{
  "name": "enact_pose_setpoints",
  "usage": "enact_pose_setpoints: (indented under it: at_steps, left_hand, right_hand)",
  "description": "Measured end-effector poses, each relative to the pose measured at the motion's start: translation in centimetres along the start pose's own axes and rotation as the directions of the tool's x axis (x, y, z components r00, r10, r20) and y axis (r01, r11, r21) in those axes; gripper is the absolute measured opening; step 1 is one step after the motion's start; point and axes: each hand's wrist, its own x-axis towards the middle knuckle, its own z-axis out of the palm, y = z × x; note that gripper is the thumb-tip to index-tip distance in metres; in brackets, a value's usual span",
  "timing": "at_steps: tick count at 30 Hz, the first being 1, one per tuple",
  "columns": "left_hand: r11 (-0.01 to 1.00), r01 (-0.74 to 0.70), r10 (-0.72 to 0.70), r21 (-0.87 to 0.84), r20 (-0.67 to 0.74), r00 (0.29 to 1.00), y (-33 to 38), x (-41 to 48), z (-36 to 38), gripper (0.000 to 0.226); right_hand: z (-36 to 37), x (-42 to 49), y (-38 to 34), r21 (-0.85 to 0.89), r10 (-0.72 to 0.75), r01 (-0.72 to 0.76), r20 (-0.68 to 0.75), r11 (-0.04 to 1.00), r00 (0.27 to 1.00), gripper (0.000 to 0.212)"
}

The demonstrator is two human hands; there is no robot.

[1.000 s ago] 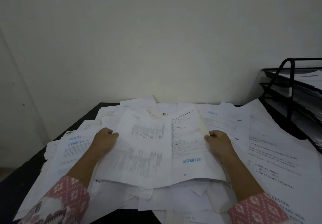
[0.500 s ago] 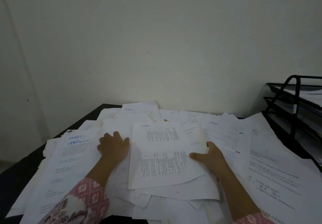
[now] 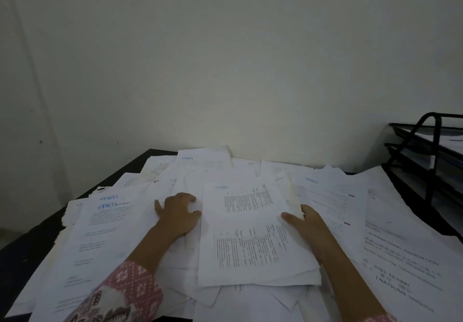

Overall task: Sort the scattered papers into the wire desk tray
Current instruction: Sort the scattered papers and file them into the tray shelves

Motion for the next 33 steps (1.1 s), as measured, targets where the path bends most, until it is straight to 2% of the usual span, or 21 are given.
enact_pose_setpoints:
  at_steps: [5,7,10,12,14,16,17,19,21,22,24,26,30,33]
  left_hand:
    - [0.933,-0.166,0.150,-0.318,-0.075,0.986,0.0,0.1,0.8,0.037]
    - [0.911,-0.197,0.154,-0.362,-0.145,0.977,0.1,-0.1,0.9,0.030]
    - [0.961,-0.139,0.084,-0.239,-0.229,0.970,0.2,0.0,1.2,0.033]
    - [0.997,-0.021,0.006,-0.070,-0.208,0.978,0.7,-0.3,0.9,0.039]
    - [0.998,0.028,-0.018,0.051,-0.180,0.983,1.4,-0.6,0.8,0.045]
    - [0.999,0.020,-0.014,0.035,-0.160,0.987,1.9,-0.5,0.9,0.048]
    - [1.000,0.001,-0.005,-0.027,-0.146,0.989,2.2,-0.5,1.0,0.049]
    - [0.943,-0.041,0.008,-0.330,-0.101,0.995,2.7,-0.5,0.8,0.050]
    - [0.758,-0.025,0.021,-0.651,-0.014,1.000,3.2,-1.2,0.2,0.056]
    - [0.690,-0.016,0.037,-0.724,0.013,0.999,3.4,-1.5,-0.1,0.060]
    - [0.640,-0.002,0.046,-0.769,0.035,0.998,3.5,-1.7,-0.4,0.067]
    - [0.636,-0.025,0.057,-0.771,0.015,0.998,3.6,-1.9,-0.7,0.068]
    - [0.545,-0.041,0.075,-0.837,0.000,0.997,3.5,-2.2,-1.1,0.050]
    - [0.521,-0.061,0.063,-0.851,-0.033,0.997,3.4,-2.0,-1.3,0.046]
  right_hand:
    - [-0.1,0.1,0.2,-0.026,0.028,-0.027,0.052,0.999,0.998,0.045]
    - [0.0,0.2,0.2,-0.082,0.008,-0.003,0.058,0.997,0.998,0.046]
    - [0.1,0.4,0.2,-0.140,-0.038,0.043,0.037,0.989,0.999,0.048]
    - [0.1,0.5,0.3,-0.130,-0.056,0.057,0.014,0.990,0.998,0.049]
    - [0.1,0.6,0.4,-0.099,-0.068,0.067,-0.004,0.993,0.998,0.048]
    - [0.3,0.7,0.5,-0.062,-0.077,0.076,-0.022,0.995,0.997,0.048]
    - [0.5,0.7,0.5,-0.034,-0.081,0.080,-0.028,0.996,0.996,0.048]
    - [0.7,0.7,0.3,0.018,-0.089,0.090,-0.038,0.996,0.995,0.048]
    - [0.9,0.7,0.3,0.037,-0.104,0.105,-0.040,0.994,0.994,0.048]
    - [1.0,0.6,0.3,0.035,-0.113,0.115,-0.039,0.993,0.993,0.049]
    - [1.1,0.5,0.3,0.032,-0.127,0.128,-0.034,0.991,0.991,0.049]
    - [1.2,0.3,0.2,0.049,-0.142,0.144,-0.042,0.988,0.989,0.050]
    - [1.4,-0.3,-0.8,0.204,-0.171,0.179,-0.059,0.962,0.984,0.044]
    - [1.5,-0.3,-1.7,0.204,-0.205,0.216,-0.077,0.955,0.976,0.039]
